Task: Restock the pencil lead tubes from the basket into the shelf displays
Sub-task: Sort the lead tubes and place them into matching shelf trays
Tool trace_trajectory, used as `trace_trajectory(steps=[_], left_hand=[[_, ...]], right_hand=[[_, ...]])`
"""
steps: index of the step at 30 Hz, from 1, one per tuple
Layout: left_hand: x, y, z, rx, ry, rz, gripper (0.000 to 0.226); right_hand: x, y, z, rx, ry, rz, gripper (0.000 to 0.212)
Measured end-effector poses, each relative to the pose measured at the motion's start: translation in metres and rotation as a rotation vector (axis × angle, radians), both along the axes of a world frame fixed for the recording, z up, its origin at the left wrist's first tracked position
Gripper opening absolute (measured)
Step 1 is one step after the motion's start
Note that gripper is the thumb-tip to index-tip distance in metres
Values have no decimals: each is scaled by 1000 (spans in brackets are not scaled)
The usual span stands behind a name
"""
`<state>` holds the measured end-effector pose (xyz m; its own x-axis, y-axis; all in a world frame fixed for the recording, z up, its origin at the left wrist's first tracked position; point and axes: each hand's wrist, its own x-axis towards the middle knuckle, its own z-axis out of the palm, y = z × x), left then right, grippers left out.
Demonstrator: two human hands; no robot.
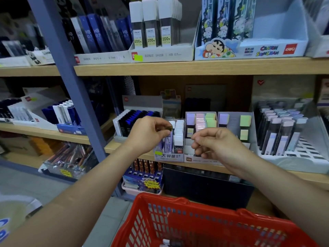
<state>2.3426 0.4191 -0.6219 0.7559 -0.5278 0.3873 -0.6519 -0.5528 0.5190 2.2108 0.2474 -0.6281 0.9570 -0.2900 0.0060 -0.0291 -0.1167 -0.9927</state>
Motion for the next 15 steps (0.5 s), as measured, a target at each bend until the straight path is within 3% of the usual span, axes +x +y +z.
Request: trace_trajectory(steps=[5, 11, 15], left_hand=[[8, -9, -12, 214, -152, 34, 17], [14, -12, -14, 246, -255, 123, 15], [11, -12, -18, 239, -290, 117, 30]], right_hand=[[-4, -5, -6, -33, 93, 48, 10], [-13, -9, -14, -46, 140, 83, 13], [-20, -12, -16, -146, 173, 120, 14]])
